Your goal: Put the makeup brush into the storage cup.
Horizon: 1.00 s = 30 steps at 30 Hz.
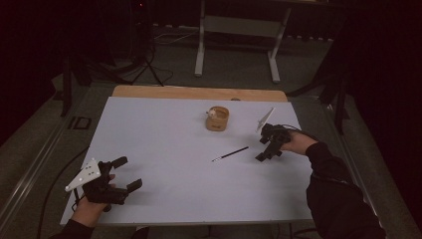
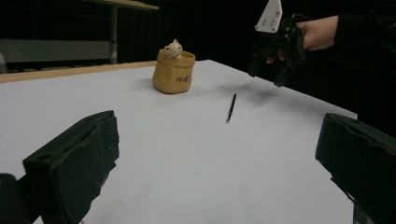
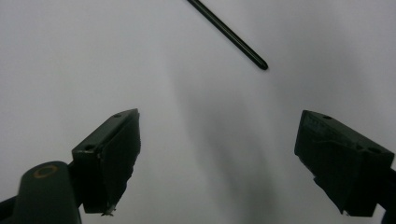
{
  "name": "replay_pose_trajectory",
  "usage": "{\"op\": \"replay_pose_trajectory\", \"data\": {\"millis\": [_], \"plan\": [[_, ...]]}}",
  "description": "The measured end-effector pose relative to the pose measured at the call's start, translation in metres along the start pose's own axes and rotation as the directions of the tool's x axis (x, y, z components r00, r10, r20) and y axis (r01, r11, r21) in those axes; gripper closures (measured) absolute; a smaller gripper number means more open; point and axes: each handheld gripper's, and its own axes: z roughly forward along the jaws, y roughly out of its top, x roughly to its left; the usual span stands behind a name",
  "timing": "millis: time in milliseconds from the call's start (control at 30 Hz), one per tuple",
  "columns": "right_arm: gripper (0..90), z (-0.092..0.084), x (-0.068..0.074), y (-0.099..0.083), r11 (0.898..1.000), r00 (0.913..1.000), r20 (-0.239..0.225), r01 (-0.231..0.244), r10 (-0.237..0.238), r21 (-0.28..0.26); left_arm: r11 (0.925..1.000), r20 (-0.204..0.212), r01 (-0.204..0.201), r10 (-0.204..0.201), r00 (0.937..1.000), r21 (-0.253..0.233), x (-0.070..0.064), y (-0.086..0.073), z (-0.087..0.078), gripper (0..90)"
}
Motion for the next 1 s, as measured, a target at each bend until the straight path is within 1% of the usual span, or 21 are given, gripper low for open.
{"op": "replay_pose_trajectory", "data": {"millis": [100,167,233,300,333,400,433,467,533,567,600,667,700,733,767,800,833,867,900,967,1000], "plan": [[14.6,0.001,-0.003,0.005,0.999,0.9992,0.013,0.037,-0.037,0.017,1.0,0.002,0.002,-0.002,1.0,0.003,0.0,0.0,0.0,0.0],[14.7,0.002,-0.004,0.008,0.999,0.9989,0.003,0.046,-0.046,0.028,1.0,0.001,0.001,-0.001,1.0,0.003,0.001,-0.001,0.0,0.0],[15.0,0.004,-0.005,0.013,0.997,0.9979,-0.003,0.065,-0.065,0.039,1.0,0.002,0.002,-0.002,1.0,0.003,0.001,-0.001,0.0,0.0],[15.4,0.008,-0.005,0.017,0.994,0.996,-0.024,0.087,-0.086,0.058,1.0,0.003,-0.001,0.001,1.0,0.006,0.001,-0.001,0.0,0.0],[15.6,0.009,-0.004,0.019,0.992,0.9948,-0.024,0.101,-0.099,0.075,1.0,0.003,-0.002,0.001,1.0,0.007,0.001,-0.001,0.0,0.0],[15.6,0.013,-0.003,0.024,0.989,0.9927,-0.053,0.113,-0.108,0.096,1.0,0.003,0.0,0.0,1.0,0.007,0.001,-0.001,0.0,0.0],[15.6,0.014,-0.003,0.026,0.987,0.9914,-0.055,0.124,-0.118,0.106,1.0,0.003,0.0,0.0,1.0,0.007,0.0,-0.001,0.0,0.0],[15.6,0.015,-0.003,0.028,0.985,0.9908,-0.052,0.13,-0.125,0.11,1.0,0.002,-0.001,0.001,1.0,0.008,0.0,-0.001,0.0,0.0],[14.9,0.015,-0.004,0.033,0.989,0.9926,-0.055,0.113,-0.108,0.094,1.0,0.002,-0.001,0.001,1.0,0.009,0.0,-0.001,0.0,0.0],[14.9,0.015,-0.004,0.036,0.989,0.9917,-0.061,0.119,-0.113,0.089,1.0,0.002,-0.001,0.001,1.0,0.008,0.0,-0.001,-0.001,0.0],[14.9,0.015,-0.004,0.038,0.988,0.9911,-0.061,0.123,-0.118,0.091,1.0,0.001,-0.003,0.003,1.0,0.009,0.0,-0.001,-0.001,0.0],[14.3,0.015,-0.003,0.042,0.985,0.9904,-0.065,0.129,-0.122,0.114,1.0,0.002,-0.003,0.003,1.0,0.009,0.0,-0.001,-0.001,0.0],[14.0,0.015,-0.001,0.044,0.981,0.9879,-0.055,0.151,-0.145,0.124,0.9999,0.002,-0.004,0.004,1.0,0.009,0.0,-0.001,0.0,0.0],[15.4,0.014,0.001,0.046,0.976,0.9839,-0.028,0.178,-0.176,0.123,0.9999,0.002,-0.004,0.004,1.0,0.01,0.0,-0.001,0.0,0.0],[17.7,0.014,0.003,0.048,0.974,0.9816,-0.016,0.191,-0.19,0.119,0.9999,0.002,-0.008,0.008,1.0,0.013,0.0,-0.001,0.0,0.0],[20.6,0.013,0.003,0.051,0.976,0.9821,-0.032,0.188,-0.186,0.114,0.9999,0.001,-0.01,0.01,1.0,0.014,0.0,-0.001,0.0,0.0],[23.7,0.012,0.004,0.054,0.975,0.9803,-0.045,0.196,-0.192,0.107,0.9999,0.0,-0.011,0.011,0.9999,0.013,0.0,-0.001,0.0,0.0],[23.8,0.012,0.005,0.057,0.971,0.9756,-0.053,0.217,-0.213,0.104,0.9999,0.001,-0.011,0.011,0.9999,0.012,0.0,0.0,0.0,0.0],[23.9,0.012,0.007,0.059,0.964,0.9693,-0.062,0.244,-0.238,0.107,0.9999,0.002,-0.011,0.011,0.9999,0.01,0.0,0.0,0.0,0.0],[24.7,0.012,0.011,0.065,0.945,0.9538,-0.054,0.3,-0.295,0.128,0.9999,0.003,-0.012,0.012,0.9999,0.012,-0.001,0.0,0.0,0.0],[27.1,0.013,0.012,0.067,0.935,0.9443,-0.051,0.329,-0.325,0.133,0.9999,0.004,-0.011,0.011,0.9999,0.013,-0.001,-0.001,0.0,0.0]]}}
